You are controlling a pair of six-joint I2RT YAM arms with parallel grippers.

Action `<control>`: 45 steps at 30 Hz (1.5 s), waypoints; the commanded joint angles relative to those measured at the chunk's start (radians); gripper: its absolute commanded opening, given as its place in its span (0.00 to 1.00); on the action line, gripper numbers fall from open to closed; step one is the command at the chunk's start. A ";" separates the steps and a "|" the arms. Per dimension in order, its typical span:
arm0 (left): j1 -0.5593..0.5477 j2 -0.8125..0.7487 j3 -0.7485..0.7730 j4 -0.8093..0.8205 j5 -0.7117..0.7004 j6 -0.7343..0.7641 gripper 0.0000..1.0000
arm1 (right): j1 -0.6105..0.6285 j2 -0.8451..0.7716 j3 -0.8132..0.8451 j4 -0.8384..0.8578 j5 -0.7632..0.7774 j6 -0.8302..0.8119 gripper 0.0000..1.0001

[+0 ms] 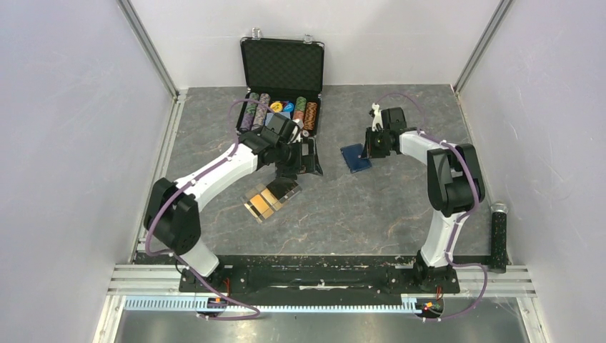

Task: Put the credit cards into the card holder
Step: Pick up the card holder from the center of the board.

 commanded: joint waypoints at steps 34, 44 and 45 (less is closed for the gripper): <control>-0.133 0.451 0.167 0.087 0.124 -0.167 0.75 | 0.107 -0.399 -0.491 -0.002 -0.104 0.171 0.52; -0.150 0.550 0.199 0.072 0.099 -0.169 0.57 | 0.109 -0.360 -0.396 -0.047 0.004 0.098 0.41; -0.152 0.560 0.203 0.060 0.091 -0.166 0.55 | 0.107 -0.364 -0.393 -0.050 0.012 0.094 0.40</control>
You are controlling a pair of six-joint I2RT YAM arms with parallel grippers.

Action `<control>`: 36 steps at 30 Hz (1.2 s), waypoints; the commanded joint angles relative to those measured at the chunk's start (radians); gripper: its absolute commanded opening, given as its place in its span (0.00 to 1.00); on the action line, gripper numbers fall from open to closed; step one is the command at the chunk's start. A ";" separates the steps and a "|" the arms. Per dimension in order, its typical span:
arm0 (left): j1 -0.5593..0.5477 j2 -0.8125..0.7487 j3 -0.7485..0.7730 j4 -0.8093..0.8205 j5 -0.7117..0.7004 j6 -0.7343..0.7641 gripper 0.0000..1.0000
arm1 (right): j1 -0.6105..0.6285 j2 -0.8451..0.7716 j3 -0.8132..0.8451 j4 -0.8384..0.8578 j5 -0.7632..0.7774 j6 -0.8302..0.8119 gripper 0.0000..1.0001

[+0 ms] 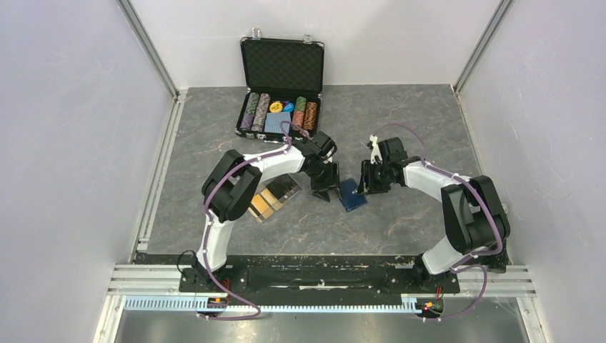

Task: Put the credit cards into the card holder
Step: Pick up the card holder from the center of the board.

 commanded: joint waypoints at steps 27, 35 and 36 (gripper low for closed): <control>-0.008 0.086 0.011 0.125 0.019 -0.078 0.65 | -0.002 0.047 -0.064 0.156 -0.145 0.075 0.03; 0.024 -0.055 -0.066 0.163 -0.030 -0.061 0.70 | -0.024 -0.085 -0.113 0.201 -0.187 0.170 0.00; 0.032 -0.080 -0.077 0.166 -0.035 -0.054 0.72 | -0.031 -0.107 -0.111 0.201 -0.190 0.182 0.00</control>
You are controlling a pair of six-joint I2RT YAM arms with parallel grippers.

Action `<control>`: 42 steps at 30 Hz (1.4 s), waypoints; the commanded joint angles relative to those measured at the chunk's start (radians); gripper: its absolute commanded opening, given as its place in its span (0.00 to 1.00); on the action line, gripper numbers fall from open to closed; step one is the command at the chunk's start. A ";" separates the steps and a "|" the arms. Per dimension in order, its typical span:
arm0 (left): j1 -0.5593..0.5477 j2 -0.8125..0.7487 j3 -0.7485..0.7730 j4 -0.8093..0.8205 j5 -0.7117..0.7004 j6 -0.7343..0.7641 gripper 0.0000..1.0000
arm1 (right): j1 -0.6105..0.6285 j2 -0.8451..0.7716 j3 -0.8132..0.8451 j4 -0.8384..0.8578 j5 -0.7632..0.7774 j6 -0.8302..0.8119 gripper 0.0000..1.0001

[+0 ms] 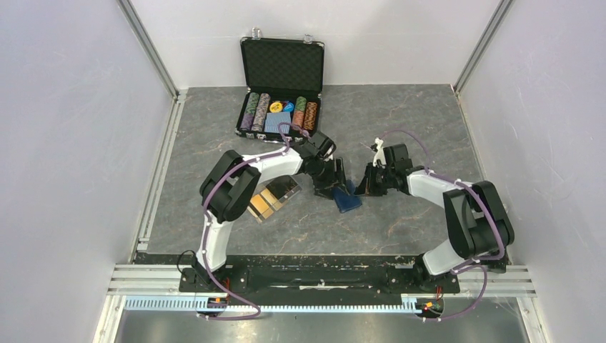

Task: Put the credit cards into the card holder
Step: Pick up the card holder from the center of the board, then open the card holder.

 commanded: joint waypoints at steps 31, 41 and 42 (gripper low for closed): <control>0.151 -0.405 -0.359 0.649 0.243 -0.118 0.88 | -0.064 -0.268 0.155 0.136 -0.294 0.364 0.00; 0.141 -0.404 -0.384 0.705 0.238 -0.162 0.19 | -0.064 -0.281 0.086 0.194 -0.295 0.387 0.00; 0.141 -0.410 -0.386 0.686 0.230 -0.153 0.11 | -0.064 -0.280 0.088 0.177 -0.286 0.370 0.06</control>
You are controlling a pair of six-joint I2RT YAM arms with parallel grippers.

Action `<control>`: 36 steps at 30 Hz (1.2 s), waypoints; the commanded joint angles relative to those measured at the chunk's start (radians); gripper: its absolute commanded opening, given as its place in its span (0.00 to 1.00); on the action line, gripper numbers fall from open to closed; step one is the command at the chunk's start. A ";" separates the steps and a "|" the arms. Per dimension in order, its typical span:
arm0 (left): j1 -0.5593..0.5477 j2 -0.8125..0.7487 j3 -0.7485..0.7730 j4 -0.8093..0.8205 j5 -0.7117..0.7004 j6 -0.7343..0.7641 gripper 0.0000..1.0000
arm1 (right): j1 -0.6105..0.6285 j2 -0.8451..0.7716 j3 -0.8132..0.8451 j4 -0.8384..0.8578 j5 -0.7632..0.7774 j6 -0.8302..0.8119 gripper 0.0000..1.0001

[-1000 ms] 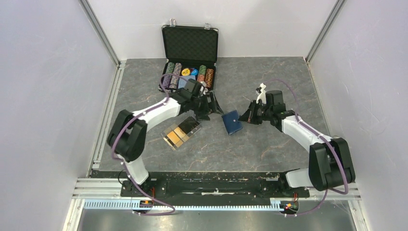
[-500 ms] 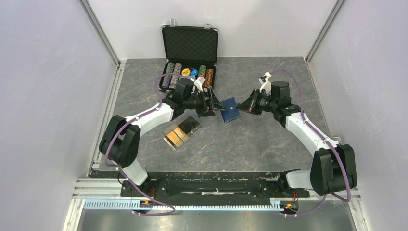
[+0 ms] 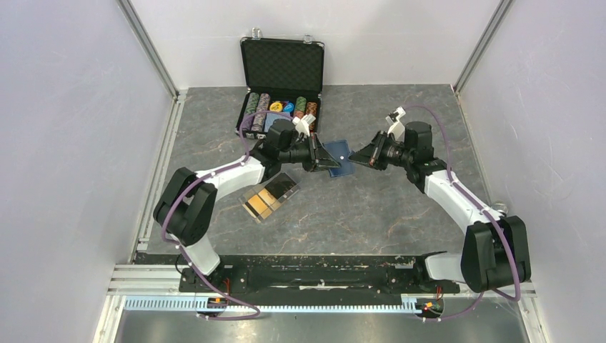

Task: Put the credit cards into the card holder
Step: Open the card holder.

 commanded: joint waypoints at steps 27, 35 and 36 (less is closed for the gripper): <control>-0.085 -0.099 0.092 -0.530 -0.216 0.213 0.02 | 0.299 0.203 0.305 -0.538 0.521 -0.467 0.76; -0.085 -0.101 0.091 -0.541 -0.217 0.222 0.02 | 0.301 0.226 0.315 -0.582 0.623 -0.484 0.56; -0.085 -0.102 0.091 -0.541 -0.218 0.222 0.02 | 0.301 0.228 0.312 -0.581 0.621 -0.484 0.54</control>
